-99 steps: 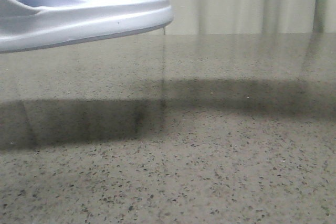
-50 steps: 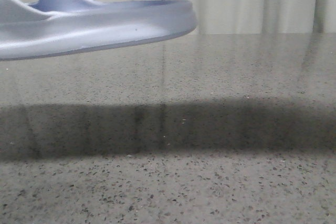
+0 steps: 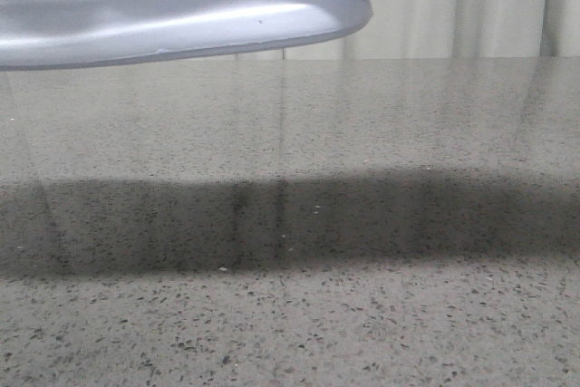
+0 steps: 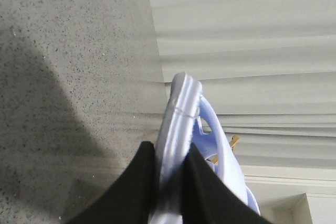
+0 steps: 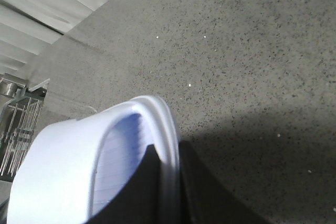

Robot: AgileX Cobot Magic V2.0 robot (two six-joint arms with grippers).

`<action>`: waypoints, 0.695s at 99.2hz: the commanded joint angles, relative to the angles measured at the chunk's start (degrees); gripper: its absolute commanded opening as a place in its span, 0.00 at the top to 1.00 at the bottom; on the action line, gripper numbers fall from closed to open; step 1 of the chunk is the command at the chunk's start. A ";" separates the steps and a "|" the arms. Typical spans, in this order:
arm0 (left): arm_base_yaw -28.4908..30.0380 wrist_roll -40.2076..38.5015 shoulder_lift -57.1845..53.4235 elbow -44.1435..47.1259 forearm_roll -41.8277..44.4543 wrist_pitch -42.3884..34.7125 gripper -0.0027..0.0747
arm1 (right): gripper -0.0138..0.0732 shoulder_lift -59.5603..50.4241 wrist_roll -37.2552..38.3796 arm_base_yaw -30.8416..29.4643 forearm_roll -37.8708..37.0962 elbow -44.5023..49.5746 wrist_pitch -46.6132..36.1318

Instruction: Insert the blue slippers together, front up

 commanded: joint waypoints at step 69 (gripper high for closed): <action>-0.53 -0.03 0.34 -1.97 -8.12 5.99 0.94 | 0.96 10.12 -15.73 5.91 17.49 -1.40 -3.31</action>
